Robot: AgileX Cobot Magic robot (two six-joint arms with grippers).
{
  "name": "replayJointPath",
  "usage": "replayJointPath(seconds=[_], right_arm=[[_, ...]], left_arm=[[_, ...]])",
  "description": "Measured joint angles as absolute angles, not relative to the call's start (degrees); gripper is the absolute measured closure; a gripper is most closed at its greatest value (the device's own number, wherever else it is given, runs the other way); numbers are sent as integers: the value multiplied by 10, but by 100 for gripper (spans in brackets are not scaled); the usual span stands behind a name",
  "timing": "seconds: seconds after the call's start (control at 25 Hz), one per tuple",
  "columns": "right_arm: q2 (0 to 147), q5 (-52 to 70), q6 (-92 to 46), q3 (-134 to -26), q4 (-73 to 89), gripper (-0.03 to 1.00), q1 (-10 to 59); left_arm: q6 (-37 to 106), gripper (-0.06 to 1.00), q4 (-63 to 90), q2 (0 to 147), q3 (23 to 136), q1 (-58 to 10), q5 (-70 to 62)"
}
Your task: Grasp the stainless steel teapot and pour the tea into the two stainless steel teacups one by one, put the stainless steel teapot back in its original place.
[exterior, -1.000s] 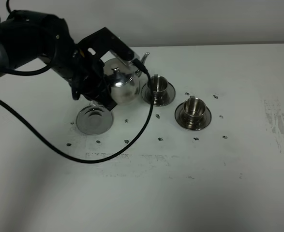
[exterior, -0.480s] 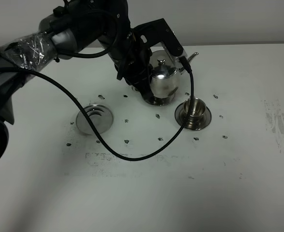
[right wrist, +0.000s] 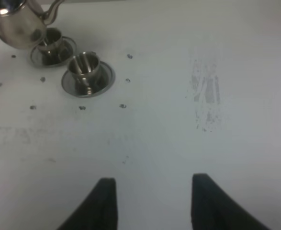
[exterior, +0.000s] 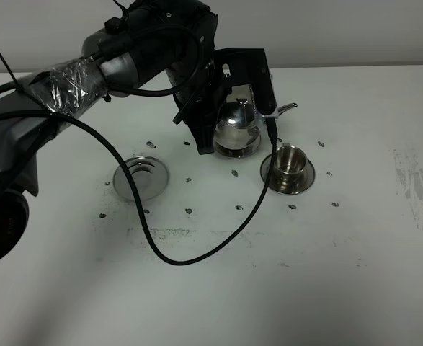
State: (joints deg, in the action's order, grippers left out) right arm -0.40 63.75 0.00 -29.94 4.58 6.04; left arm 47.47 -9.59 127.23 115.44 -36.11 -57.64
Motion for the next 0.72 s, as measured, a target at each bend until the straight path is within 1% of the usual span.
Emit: replayJointPath(seconds=[0.28, 0.72], right_arm=[[-4, 638, 0, -299, 46, 62, 60], [-4, 638, 0, -299, 46, 62, 60]], left_arm=[[538, 76, -98, 1272, 1154, -373, -574], [545, 76, -161, 1272, 1155, -379, -602]])
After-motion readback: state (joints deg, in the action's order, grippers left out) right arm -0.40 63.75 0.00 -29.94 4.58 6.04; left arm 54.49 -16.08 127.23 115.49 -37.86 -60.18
